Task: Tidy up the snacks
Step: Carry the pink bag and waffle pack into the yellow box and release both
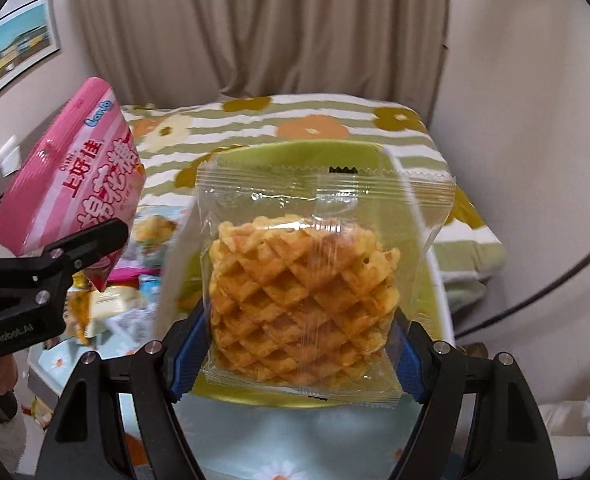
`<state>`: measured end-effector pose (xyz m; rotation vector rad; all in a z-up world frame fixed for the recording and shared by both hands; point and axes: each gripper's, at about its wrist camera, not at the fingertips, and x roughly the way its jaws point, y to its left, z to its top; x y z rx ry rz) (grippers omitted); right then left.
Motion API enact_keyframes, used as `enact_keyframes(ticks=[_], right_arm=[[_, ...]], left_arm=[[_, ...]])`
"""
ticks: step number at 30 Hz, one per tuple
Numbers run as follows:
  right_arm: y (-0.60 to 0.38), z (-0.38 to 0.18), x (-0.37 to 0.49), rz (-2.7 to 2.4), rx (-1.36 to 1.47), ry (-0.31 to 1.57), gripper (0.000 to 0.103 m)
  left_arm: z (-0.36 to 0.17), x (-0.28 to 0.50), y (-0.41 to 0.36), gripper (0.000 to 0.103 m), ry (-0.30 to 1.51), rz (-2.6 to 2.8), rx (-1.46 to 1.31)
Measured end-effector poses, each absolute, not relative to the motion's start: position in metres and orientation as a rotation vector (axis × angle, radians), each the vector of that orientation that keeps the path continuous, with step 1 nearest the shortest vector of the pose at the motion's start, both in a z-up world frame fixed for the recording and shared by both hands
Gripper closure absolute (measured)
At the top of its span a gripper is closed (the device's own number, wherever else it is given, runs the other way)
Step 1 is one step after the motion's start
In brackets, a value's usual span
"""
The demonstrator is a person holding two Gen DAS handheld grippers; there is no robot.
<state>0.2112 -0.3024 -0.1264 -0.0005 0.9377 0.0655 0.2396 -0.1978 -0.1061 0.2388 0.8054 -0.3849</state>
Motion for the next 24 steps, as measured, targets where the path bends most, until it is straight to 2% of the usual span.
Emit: enact_keyframes(ticks=[13,15,16,17,19,24], right_arm=[[-0.336,-0.161,0.251,-0.074,0.115,1.028,0.028],[-0.337,-0.162,0.252,-0.079,0.119,1.026,0.028],[-0.337,-0.163,0.252,-0.084,0.122,1.027,0.028],[-0.337,-0.164,0.252,-0.085,0.124,1.030,0.028],[-0.337,-0.165,0.251,-0.081,0.123,1.036,0.028],[-0.332,-0.163,0.248,-0.052,0.089,1.044,0.028]], left_arm=[[-0.169,0.312,-0.244,0.034,1.028,-0.515,0.330],[-0.177,0.322,-0.250,0.029,1.042,-0.529,0.351],[-0.180,0.325,-0.248,0.022,1.047,-0.530,0.361],[-0.184,0.327,-0.250,0.010,1.056,-0.525,0.377],[-0.186,0.324,-0.247,0.001,1.062,-0.522,0.392],[-0.177,0.317,-0.241,0.000,1.047,-0.503,0.386]])
